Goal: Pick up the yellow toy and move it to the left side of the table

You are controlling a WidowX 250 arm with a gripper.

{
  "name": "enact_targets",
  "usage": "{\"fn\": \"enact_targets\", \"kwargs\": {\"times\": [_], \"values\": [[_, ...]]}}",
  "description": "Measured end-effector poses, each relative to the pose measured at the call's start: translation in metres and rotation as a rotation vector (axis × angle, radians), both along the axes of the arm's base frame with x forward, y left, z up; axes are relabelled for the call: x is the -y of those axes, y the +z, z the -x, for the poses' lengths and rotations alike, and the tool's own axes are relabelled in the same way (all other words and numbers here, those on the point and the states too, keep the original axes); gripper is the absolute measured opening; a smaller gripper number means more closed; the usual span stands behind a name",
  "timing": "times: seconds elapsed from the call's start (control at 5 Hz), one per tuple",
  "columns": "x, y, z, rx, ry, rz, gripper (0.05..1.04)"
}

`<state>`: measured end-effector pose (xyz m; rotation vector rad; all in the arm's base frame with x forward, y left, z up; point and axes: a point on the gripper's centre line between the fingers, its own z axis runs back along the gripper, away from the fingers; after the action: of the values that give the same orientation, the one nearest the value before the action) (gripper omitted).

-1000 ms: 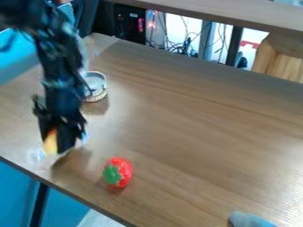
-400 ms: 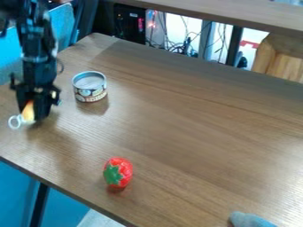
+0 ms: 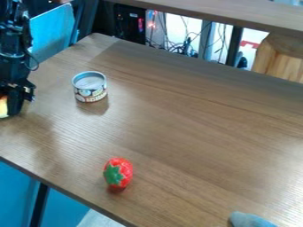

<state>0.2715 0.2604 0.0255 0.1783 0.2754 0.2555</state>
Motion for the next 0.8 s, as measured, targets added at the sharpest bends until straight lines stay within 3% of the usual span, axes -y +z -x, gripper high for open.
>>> {"fn": "enact_targets", "kwargs": {"times": [0.2, 0.4, 0.6, 0.8], "values": [[-0.004, 0.000, 0.007, -0.032, 0.013, -0.025, 0.476], [0.000, -0.001, 0.014, -0.002, 0.019, 0.053, 0.782], [0.011, 0.006, 0.016, 0.088, 0.019, 0.170, 0.995], [0.020, 0.032, 0.017, 0.149, -0.015, 0.173, 1.007]]}}
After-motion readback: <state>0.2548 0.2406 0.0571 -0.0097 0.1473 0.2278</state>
